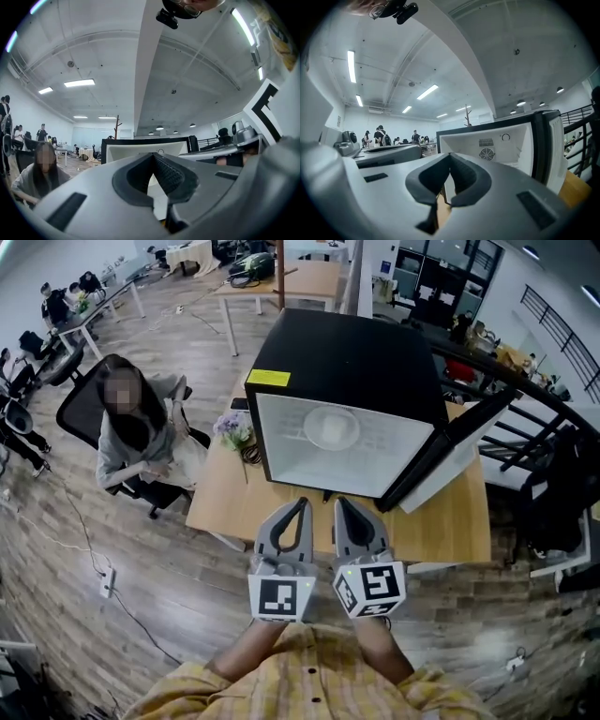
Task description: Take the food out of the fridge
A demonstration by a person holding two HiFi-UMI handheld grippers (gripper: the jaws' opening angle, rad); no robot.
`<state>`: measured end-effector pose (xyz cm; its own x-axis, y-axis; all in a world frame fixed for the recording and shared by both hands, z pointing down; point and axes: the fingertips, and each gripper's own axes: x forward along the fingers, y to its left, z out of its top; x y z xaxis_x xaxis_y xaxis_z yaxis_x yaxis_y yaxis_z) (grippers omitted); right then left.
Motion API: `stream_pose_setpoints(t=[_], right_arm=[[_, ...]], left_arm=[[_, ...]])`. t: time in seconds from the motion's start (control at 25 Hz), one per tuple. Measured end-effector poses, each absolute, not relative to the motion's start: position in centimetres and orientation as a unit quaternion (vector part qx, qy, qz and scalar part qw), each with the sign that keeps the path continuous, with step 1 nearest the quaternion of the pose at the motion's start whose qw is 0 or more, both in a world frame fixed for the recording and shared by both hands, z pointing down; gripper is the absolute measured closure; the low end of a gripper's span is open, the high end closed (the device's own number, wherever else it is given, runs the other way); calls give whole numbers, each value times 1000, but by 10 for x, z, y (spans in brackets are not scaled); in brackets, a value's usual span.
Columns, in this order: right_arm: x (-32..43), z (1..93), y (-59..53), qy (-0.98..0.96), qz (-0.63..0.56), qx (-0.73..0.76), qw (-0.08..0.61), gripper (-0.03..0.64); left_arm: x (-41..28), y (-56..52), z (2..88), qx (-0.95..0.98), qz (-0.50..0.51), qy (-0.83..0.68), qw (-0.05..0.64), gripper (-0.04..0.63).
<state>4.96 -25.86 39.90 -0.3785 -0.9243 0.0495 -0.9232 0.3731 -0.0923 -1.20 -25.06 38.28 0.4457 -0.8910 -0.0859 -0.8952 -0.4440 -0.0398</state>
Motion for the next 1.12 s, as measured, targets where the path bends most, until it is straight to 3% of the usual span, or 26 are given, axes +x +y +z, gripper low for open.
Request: stream_pose_setpoints(t=[0.36,0.8,1.04,1.12], right_arm=[[53,416,-297,817,-72,-573,4,615],[56,458,-332,805,-196,-555,70,614],[61,483,-364,775,-315,-525,159,612],[58,493,-373,767,-354,-503,183,543]], left_arm=[[-12,-285,392,-858,18,513,33,588],[-7,-311,400,-868,6,495,48,588],[-7,-332,400,-870,3,491,50,588],[-6,-336,399,-870,3,489,57,588]])
